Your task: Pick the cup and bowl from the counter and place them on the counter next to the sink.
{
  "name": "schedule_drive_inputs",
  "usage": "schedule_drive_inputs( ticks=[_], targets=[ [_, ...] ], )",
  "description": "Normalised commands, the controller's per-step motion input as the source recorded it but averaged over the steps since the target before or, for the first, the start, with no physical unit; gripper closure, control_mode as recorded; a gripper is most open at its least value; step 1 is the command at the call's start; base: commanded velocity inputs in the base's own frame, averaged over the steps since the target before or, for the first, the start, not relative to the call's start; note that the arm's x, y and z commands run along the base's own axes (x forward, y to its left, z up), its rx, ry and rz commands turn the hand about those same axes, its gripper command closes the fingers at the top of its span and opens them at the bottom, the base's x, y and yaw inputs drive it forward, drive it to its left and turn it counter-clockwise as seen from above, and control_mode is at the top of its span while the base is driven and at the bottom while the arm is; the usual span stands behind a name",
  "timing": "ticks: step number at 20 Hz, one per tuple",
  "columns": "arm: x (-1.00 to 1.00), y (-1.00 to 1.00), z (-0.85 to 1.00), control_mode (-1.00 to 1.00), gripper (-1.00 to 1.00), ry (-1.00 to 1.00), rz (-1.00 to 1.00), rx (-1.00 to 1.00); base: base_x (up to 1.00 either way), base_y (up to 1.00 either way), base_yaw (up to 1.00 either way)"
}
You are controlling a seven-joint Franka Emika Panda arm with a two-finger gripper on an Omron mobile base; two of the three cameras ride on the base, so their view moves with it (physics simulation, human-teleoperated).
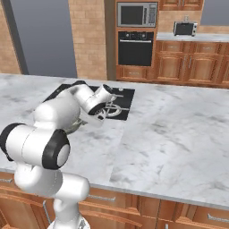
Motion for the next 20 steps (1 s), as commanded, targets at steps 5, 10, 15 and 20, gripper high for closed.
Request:
schedule_drive_inputs(
  ticks=[5, 10, 15, 20],
  targets=[
    [-0.51, -0.46, 0.35, -1.0, 1.0, -0.08, 0.02, 0.09, 0.0, 0.0, 0.0],
    [-0.34, -0.32, 0.31, -1.0, 1.0, -0.01, 0.07, 0.0, 0.0, 0.0, 0.0],
    [-0.46, -0.18, 0.21, -1.0, 1.0, 0.0, 0.1, -0.01, 0.0, 0.0, 0.0],
    [-0.54, -0.14, 0.24, -1.0, 1.0, 0.0, 0.08, -0.02, 0.0, 0.0, 0.0]
  ],
)
